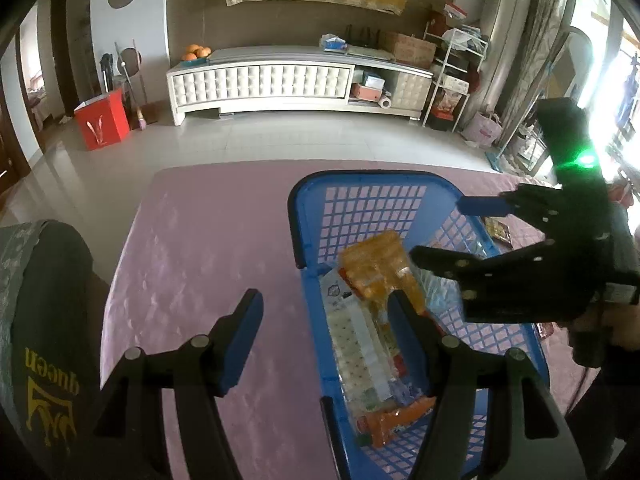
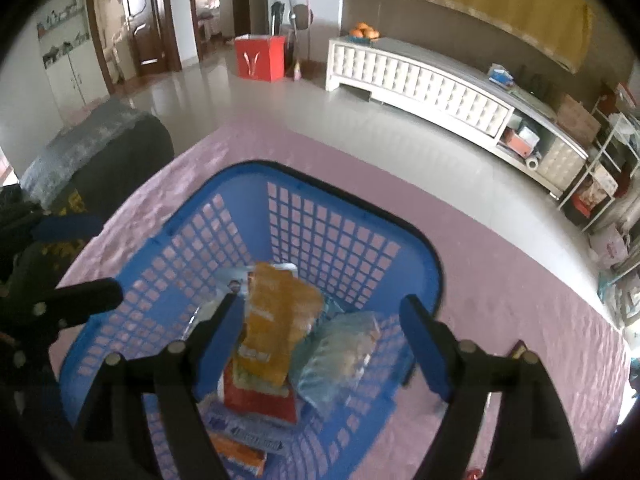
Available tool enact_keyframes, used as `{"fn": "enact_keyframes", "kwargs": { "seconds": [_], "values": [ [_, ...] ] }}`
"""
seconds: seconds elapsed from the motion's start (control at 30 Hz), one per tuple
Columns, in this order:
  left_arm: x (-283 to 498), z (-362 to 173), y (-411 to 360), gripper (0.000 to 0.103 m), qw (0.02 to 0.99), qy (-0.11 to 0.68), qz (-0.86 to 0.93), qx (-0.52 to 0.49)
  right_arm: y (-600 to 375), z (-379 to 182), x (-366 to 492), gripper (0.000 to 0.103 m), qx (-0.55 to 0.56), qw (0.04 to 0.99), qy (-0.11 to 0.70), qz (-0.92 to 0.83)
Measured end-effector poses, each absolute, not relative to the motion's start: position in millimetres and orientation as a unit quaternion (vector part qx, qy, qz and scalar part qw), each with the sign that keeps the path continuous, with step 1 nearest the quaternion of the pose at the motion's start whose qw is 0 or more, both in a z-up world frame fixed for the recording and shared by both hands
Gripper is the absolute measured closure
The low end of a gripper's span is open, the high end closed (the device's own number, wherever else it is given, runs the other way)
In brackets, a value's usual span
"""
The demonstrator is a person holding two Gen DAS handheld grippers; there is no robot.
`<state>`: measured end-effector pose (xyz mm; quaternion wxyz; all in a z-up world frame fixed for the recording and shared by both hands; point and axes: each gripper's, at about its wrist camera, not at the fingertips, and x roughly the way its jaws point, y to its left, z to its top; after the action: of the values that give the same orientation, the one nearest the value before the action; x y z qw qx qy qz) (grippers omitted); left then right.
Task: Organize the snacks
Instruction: 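Lower the orange sauce packet into the basket and open the right gripper, then move both grippers away from the basket toward the red packet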
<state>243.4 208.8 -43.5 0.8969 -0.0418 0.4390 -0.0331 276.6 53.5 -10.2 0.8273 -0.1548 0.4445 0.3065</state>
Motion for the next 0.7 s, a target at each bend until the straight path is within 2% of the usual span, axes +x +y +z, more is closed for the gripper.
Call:
{"fn": "enact_keyframes", "kwargs": {
  "seconds": [0.6,0.7],
  "values": [
    [210,31,123,0.041,0.921,0.385,-0.054,0.003,-50,88,231,0.019,-0.117,0.874,0.385,0.272],
    [208,41,101,0.03,0.925,0.374,-0.067,0.01,-71,93,228,0.018,-0.113,0.881,0.379,0.259]
  ]
}}
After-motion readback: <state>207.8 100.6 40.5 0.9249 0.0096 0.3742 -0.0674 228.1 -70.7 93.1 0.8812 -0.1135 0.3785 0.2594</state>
